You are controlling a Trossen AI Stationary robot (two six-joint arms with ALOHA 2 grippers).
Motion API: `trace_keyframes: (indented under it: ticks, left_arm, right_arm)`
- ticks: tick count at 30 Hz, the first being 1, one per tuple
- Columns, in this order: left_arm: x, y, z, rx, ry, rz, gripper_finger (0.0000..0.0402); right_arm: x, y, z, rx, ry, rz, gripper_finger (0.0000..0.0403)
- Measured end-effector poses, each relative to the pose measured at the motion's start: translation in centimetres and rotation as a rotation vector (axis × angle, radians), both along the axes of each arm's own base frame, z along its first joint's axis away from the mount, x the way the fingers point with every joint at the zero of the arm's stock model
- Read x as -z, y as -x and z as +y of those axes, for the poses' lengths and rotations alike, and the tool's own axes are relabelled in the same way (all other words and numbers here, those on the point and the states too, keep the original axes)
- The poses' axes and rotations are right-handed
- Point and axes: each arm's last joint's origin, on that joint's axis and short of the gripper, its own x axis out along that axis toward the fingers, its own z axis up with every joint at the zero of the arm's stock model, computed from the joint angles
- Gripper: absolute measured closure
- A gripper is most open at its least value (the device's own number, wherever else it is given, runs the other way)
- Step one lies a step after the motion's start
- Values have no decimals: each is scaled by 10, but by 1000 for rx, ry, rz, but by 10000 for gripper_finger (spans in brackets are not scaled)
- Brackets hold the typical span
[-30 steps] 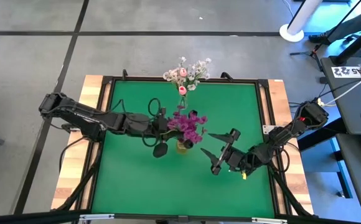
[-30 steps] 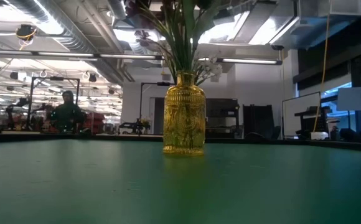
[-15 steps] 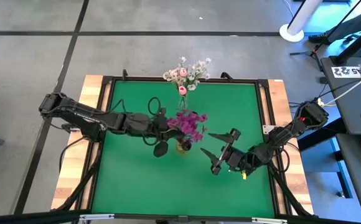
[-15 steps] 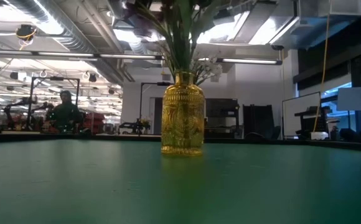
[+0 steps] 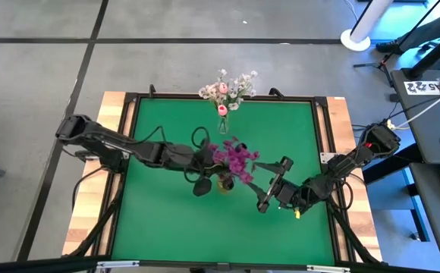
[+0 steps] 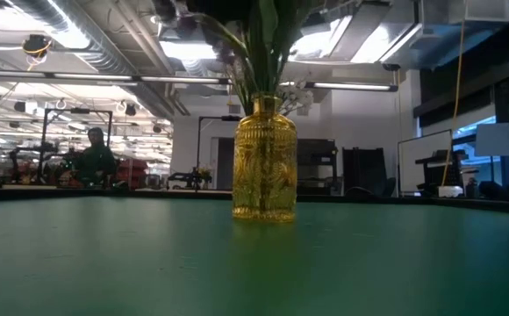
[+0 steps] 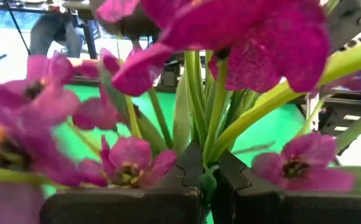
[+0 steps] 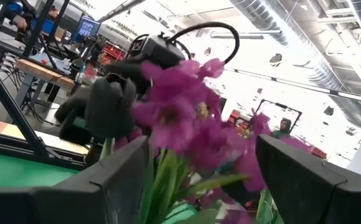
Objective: Sort flowers into vase by color
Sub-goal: Put the violet flower into the yellow transparent vase
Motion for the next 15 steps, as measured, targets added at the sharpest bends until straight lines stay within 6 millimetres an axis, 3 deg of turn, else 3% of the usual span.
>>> trace_keyframes:
  ticks: [7, 15]
  left_arm:
    - [7, -4, -1, 1, -5, 22, 395]
    - [11, -2, -1, -1, -10, 63, 344]
  right_arm:
    - [0, 0, 0, 2, -1, 1, 109]
    - [0, 0, 0, 3, -1, 1, 109]
